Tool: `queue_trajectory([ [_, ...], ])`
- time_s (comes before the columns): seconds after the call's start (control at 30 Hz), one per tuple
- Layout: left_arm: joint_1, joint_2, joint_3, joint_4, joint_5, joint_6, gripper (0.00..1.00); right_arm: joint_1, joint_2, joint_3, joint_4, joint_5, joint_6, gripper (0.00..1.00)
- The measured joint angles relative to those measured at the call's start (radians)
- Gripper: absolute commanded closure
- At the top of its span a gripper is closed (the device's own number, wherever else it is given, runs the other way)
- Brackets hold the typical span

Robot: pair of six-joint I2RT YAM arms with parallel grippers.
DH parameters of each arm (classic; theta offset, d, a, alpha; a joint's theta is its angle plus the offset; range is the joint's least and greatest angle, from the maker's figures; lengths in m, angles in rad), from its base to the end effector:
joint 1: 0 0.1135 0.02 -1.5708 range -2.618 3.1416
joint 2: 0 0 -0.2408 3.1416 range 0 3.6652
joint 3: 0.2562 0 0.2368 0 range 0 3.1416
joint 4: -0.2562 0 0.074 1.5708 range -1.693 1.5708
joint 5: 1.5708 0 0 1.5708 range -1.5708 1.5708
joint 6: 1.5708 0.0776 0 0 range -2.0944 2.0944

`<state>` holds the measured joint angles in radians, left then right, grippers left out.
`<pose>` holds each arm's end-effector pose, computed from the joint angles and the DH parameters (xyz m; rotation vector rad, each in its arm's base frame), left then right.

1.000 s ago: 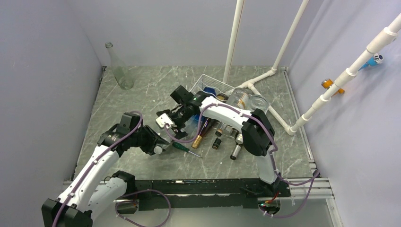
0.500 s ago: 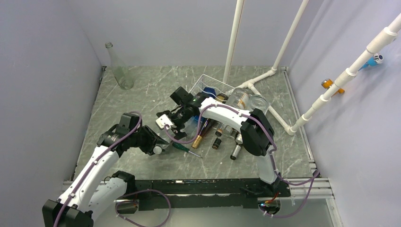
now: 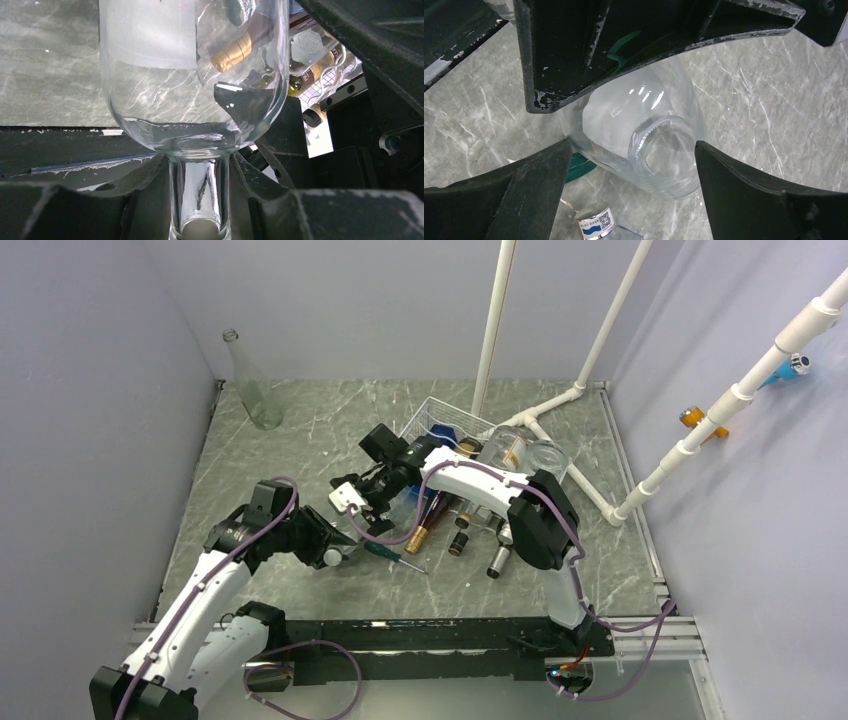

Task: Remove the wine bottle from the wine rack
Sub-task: Place the wine bottle at the center of the board.

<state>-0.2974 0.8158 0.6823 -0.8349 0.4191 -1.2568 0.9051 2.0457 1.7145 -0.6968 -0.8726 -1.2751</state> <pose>0.1553 -0.0806 0.1985 -1.1340 2.5828 -1.0399 0.2190 0.3751 0.2038 -2.1793 0.7996 0.9372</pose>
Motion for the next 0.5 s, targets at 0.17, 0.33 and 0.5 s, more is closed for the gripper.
queue_trajectory([
  [0.17,0.004,-0.023,-0.004,0.026,0.009,-0.004,0.50,-0.001,0.000,0.000,0.004,0.003,0.000,0.06],
  [0.33,0.010,-0.047,-0.004,0.058,0.015,-0.010,0.48,-0.004,0.002,0.000,0.012,0.006,0.003,0.05],
  [0.5,0.013,-0.048,-0.004,0.076,0.027,-0.011,0.40,-0.005,0.004,0.000,0.016,0.008,0.004,0.05],
])
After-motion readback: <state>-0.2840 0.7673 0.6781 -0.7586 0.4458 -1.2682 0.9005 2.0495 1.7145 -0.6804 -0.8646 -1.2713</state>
